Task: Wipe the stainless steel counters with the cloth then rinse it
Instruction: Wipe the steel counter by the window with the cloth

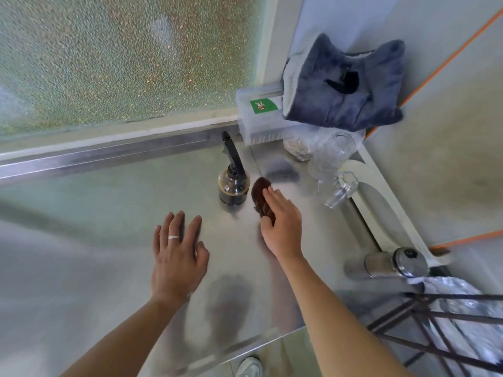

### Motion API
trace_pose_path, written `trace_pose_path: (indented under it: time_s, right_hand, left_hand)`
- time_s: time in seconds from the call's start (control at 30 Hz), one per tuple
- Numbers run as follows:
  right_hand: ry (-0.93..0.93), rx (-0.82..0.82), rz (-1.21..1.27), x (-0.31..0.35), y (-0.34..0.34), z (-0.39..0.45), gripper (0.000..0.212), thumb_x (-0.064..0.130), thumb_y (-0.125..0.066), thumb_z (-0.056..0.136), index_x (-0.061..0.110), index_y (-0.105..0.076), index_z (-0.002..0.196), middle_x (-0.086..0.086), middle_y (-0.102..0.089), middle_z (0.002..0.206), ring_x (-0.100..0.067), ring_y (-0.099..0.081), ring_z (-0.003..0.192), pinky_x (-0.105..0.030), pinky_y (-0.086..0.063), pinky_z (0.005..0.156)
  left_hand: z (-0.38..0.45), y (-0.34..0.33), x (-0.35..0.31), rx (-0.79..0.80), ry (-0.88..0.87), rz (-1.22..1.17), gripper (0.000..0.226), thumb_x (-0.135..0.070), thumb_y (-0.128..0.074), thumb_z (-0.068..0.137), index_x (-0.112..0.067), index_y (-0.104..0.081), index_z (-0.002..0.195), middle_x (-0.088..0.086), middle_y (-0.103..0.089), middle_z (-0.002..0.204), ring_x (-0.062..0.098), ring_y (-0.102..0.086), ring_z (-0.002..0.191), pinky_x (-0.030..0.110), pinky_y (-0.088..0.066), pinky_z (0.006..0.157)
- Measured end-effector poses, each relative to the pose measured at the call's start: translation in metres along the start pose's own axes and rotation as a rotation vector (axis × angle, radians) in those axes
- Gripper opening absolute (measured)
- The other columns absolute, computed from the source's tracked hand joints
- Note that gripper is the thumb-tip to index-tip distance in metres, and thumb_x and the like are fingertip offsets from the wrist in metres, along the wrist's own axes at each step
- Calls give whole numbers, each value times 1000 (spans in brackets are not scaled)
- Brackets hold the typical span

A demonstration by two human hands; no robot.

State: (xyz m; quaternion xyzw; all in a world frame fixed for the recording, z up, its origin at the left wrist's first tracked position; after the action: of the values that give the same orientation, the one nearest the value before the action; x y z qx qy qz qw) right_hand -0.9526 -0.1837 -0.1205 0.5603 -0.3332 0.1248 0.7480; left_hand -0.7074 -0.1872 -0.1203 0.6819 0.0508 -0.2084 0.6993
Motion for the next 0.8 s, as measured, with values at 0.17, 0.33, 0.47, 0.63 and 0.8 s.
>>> trace_pose_path:
  time_s: [0.17,0.33,0.47,0.63,0.8]
  right_hand:
    - [-87,16,-14,28,-9,-61,66,5,-57,84,25,-57,147,8,-52,155,-12,-41,149,-47,-27,126]
    - [-22,223,151,79,-27,-99,55,28,-43,90,31,-63,141,16,-56,151,3,-42,144,-38,-24,126]
    - [-329,142,669,91,-4,-74,26,23,-53,104,25,-74,119,9,-74,121,-4,-66,116,-43,-51,108]
    - [-330,-16,395,78,2,6,80,41,-81,84,24,-39,149,4,-45,147,-12,-44,138,-37,-43,116]
    - [-159,9,266,90,-29,38,81,37,-88,76,24,-44,142,4,-56,135,-18,-53,128,-37,-49,106]
  left_hand:
    - [-3,1,4,-1,-28,-58,53,-28,-44,92,-17,-55,142,18,-44,151,38,-31,148,53,-17,126]
    - [-3,4,11,-9,-47,-258,49,-27,-32,97,-12,-56,138,16,-48,143,35,-38,144,57,-23,122]
    - [-4,12,15,13,-144,-329,53,-40,-34,100,-16,-49,146,15,-43,146,31,-39,142,61,-28,118]
    - [-12,0,6,134,-481,-117,54,-48,-39,98,-27,-50,147,14,-42,152,34,-38,145,52,-26,121]
    - [-13,-2,3,151,-605,-79,52,-47,-33,102,-29,-52,148,15,-44,151,35,-41,143,55,-29,118]
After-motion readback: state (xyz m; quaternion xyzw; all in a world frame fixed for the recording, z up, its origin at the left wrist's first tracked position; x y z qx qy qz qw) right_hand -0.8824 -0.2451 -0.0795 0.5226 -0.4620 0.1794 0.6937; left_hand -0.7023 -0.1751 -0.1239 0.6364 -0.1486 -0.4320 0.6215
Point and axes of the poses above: each hand's wrist, its own z-axis towards the middle knuckle, its own y-axis out of the back of the hand, x = y × z, the point moved 3 cm from there along z, towards the middle knuckle
